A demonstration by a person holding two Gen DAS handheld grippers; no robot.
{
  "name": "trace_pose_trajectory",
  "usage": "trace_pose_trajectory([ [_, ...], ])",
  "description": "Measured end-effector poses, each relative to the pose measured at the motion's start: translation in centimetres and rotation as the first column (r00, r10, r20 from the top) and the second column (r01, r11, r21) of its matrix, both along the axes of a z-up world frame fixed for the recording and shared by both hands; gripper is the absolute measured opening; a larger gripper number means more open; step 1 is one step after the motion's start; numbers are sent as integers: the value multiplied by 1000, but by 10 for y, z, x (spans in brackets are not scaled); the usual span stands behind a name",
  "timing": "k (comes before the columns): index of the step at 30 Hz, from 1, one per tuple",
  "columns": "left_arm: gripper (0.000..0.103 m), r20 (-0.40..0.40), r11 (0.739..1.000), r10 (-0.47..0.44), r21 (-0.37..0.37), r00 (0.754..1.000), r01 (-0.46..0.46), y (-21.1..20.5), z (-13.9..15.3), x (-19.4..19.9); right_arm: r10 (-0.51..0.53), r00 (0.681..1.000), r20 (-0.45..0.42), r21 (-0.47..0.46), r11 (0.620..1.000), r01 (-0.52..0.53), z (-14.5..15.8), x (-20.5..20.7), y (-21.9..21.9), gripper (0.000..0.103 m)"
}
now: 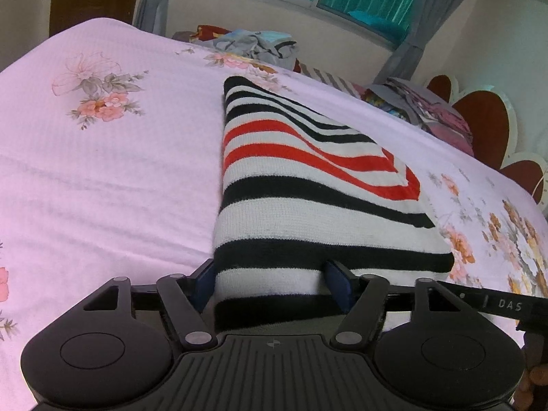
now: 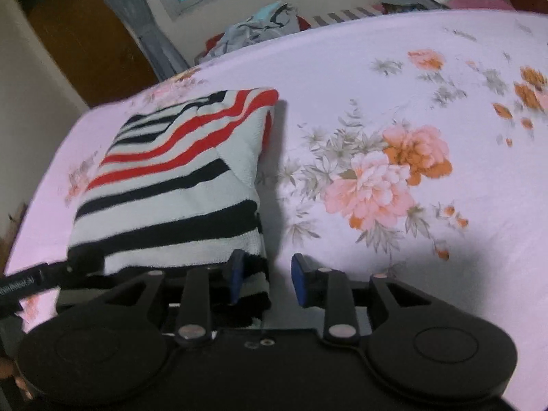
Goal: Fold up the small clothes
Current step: 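Press the folded bundle flat with the left gripper and release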
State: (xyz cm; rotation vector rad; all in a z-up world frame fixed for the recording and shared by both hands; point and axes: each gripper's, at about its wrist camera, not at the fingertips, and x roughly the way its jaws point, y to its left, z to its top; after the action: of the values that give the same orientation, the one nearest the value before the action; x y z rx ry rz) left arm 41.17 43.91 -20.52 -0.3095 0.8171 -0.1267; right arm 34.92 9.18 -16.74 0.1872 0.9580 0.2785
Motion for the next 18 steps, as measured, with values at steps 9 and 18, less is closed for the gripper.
trace_pose_trajectory([
  [9,103,-17,999,24,43,1000,-23,-14,7,-6,46,999,11,-119,992,-45,7,2,10,45],
  [18,103,-125,957,216,223,968,-185,-30,22,-24,53,998,24,-171,984,-48,20,0,7,62],
])
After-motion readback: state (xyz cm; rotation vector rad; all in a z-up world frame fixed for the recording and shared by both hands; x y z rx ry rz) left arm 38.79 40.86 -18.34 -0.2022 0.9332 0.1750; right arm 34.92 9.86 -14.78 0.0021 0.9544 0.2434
